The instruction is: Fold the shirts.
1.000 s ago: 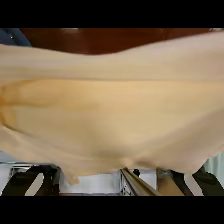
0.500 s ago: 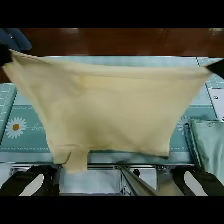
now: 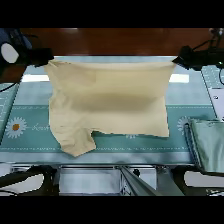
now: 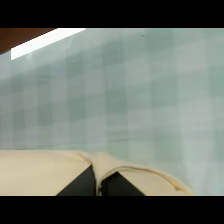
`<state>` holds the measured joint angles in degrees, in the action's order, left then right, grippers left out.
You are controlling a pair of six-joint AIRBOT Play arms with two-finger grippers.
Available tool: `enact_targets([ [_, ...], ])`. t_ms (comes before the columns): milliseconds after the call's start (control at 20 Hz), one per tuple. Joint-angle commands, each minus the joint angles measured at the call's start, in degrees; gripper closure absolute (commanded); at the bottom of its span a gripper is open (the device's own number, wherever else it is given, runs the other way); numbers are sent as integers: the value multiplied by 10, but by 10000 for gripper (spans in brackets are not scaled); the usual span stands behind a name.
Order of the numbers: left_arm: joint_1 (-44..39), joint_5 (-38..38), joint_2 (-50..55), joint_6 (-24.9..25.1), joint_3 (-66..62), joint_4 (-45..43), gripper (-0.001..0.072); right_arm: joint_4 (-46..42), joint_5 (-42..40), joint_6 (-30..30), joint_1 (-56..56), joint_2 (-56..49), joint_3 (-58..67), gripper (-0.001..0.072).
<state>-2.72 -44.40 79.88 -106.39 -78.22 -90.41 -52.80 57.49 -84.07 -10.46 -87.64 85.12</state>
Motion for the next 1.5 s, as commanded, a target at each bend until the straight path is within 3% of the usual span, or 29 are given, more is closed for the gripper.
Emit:
enact_targets([
  [0,0,37,63,-39,1,28,681,38,-23,-2,7,-102,54,682],
  [300,6,2,105,-31,-1,95,681,38,13,4,8,-139,55,682],
  [400,25,-53,100,23,-24,95,681,39,47,11,-6,-127,55,682],
  [600,64,-234,104,156,-58,95,681,17,174,46,-22,-107,55,681],
  [850,58,-268,134,178,-5,106,680,-123,155,4,20,-108,-14,681],
  [900,55,-280,144,178,0,110,618,-116,140,-9,24,-108,-28,611],
  [950,56,-303,152,179,-2,109,261,-113,143,-21,24,-108,-30,285],
  [1000,59,-332,155,179,-6,101,6,-109,161,-17,24,-105,-25,96],
  [1100,77,-390,149,194,-14,79,5,-111,212,-15,5,-86,-3,94],
  [1250,129,-419,99,205,19,106,8,-163,257,-8,-38,-17,-11,94],
  [1350,171,-407,39,221,97,130,8,-200,248,1,-72,52,-72,94],
  [1450,222,-384,-21,248,207,179,8,-169,196,3,-103,136,-186,95],
])
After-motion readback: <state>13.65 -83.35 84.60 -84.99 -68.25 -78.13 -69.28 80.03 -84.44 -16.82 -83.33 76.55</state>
